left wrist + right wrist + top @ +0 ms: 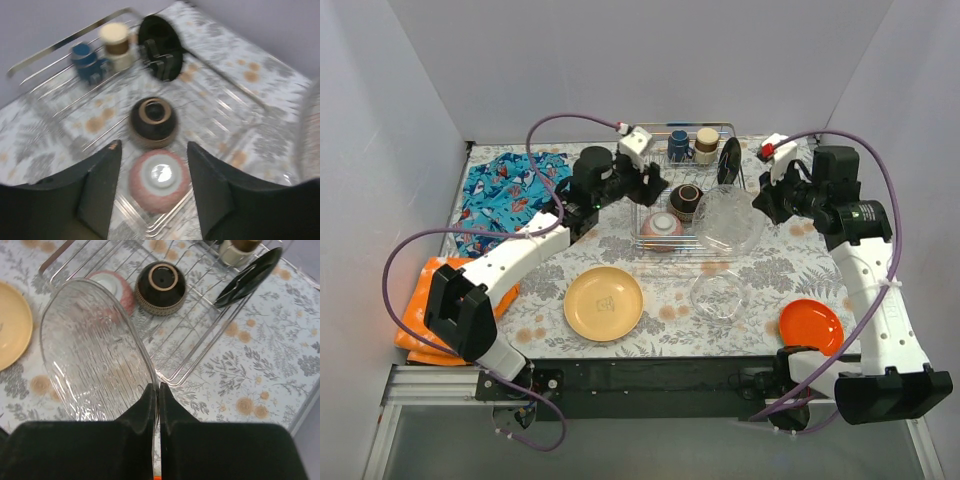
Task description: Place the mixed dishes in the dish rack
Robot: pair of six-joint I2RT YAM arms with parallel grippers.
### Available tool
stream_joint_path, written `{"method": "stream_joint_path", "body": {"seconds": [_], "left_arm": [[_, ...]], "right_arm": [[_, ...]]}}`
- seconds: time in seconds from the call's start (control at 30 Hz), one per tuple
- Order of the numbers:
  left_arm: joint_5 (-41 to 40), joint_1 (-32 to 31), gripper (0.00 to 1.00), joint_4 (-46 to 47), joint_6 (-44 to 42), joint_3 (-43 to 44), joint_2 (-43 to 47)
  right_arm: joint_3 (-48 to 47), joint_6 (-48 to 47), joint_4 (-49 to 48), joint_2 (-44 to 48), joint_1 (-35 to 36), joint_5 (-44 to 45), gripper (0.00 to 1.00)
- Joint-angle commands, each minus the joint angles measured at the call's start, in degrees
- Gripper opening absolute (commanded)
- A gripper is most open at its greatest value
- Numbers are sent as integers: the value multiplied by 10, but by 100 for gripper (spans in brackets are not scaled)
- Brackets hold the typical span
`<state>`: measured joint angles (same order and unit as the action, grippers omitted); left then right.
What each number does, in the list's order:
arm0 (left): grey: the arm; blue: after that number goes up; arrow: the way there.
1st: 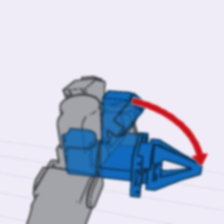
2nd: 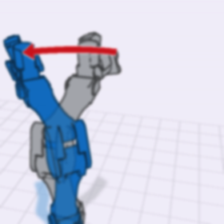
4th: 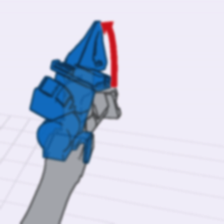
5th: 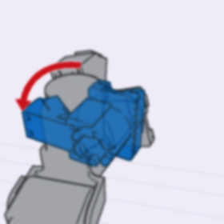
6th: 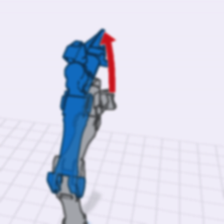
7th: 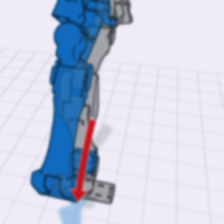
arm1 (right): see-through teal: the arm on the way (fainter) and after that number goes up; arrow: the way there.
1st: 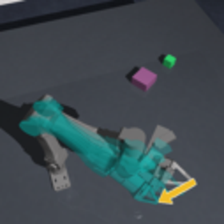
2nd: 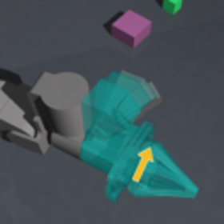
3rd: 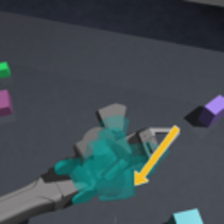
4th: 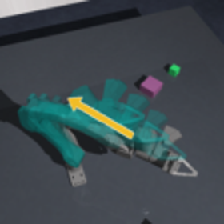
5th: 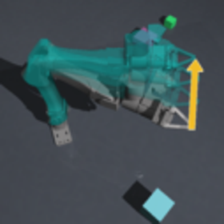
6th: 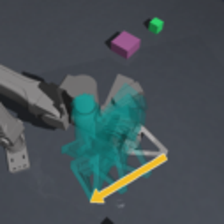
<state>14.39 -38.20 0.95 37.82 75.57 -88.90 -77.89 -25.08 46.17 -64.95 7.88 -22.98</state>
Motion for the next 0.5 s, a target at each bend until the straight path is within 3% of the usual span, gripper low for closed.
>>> {"method": "stream_joint_path", "body": {"seconds": [0.0, 0.1, 0.13, 0.27, 0.4, 0.47], "left_arm": [[-137, 65, 46, -23, 2, -63, -18], [-174, 80, 5, -14, 19, -83, -9], [-186, 83, 0, -13, 35, -96, -7], [-207, 96, 0, -15, 69, -116, -11], [-200, 97, 0, -13, 87, -126, -27], [-169, 98, 0, -12, 99, -124, -39]], "right_arm": [[-5, 88, -179, -21, 26, 114, 1], [-9, 77, -247, -46, 85, 242, 1], [-9, 73, -286, -53, 99, 276, 1], [1, 65, -394, -83, 184, 440, 1], [34, -22, -573, -139, 263, 743, 1], [43, -57, -677, -175, 280, 811, 1]]}}
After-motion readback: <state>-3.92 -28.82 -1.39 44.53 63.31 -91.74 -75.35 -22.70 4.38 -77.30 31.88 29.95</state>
